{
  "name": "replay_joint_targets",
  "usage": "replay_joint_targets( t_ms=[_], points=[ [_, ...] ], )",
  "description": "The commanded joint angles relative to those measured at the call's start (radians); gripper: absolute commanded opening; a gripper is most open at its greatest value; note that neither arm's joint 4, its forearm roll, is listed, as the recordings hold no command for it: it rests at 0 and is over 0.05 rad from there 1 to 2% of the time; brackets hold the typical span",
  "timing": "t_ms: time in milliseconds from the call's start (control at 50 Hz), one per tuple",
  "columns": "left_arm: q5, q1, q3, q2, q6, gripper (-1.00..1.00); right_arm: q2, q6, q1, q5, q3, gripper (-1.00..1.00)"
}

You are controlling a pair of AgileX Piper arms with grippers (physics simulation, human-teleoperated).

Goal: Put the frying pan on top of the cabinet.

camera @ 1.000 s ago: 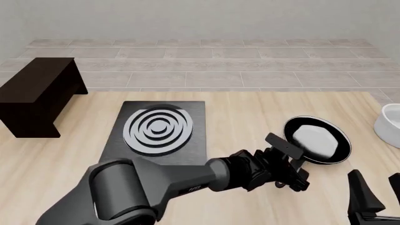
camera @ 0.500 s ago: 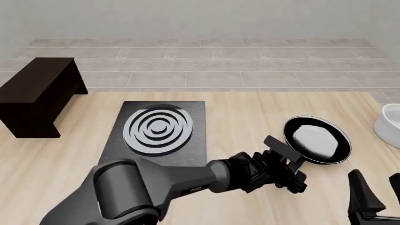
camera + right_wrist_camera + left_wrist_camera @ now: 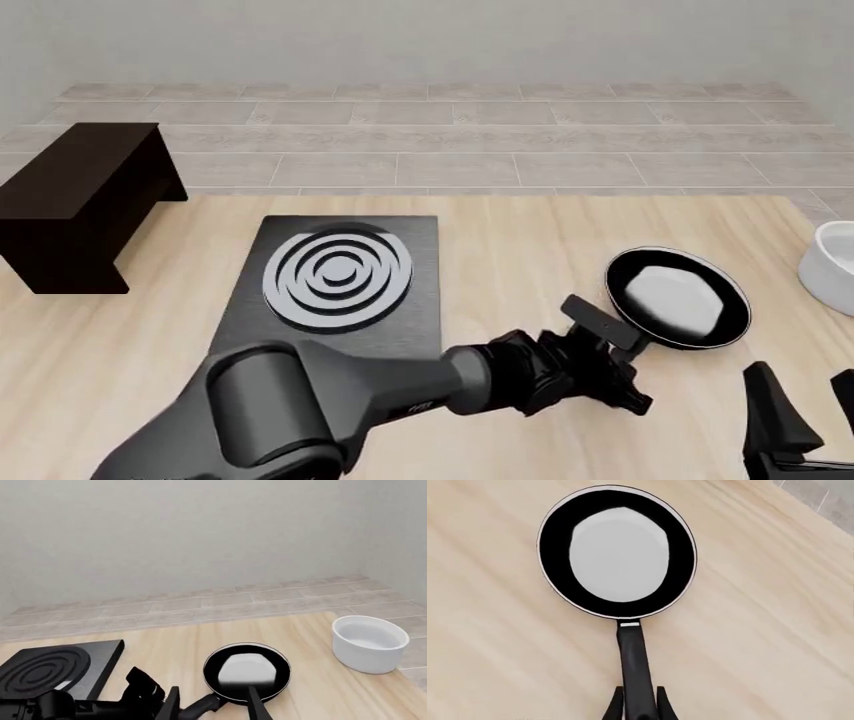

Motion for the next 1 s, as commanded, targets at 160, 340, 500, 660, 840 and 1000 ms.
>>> replay_joint_targets(
  t_ms=[160,340,500,660,840,1000],
  points=[
    [-0.016,0.001,0.026,-0.020,0.005,-1.00,0.000,0.000,-0.001,-0.001,0.000,1.00],
    [-0.029,0.015,0.049,-0.030,0.013,-1.00,0.000,-0.004,0.001,-0.001,0.000,1.00],
    [-0.051,0.033,0.092,-0.084,0.025,-1.00,0.000,-0.008,0.003,0.000,-0.001,1.00],
    [-0.071,0.054,0.139,-0.143,0.041,-1.00,0.000,-0.012,0.005,0.000,0.000,1.00],
    [-0.093,0.083,0.185,-0.207,0.053,-1.00,0.000,-0.014,0.005,0.001,-0.001,1.00],
    [-0.114,0.107,0.229,-0.270,0.061,-1.00,0.000,-0.017,0.007,0.001,-0.001,1.00]
  ],
)
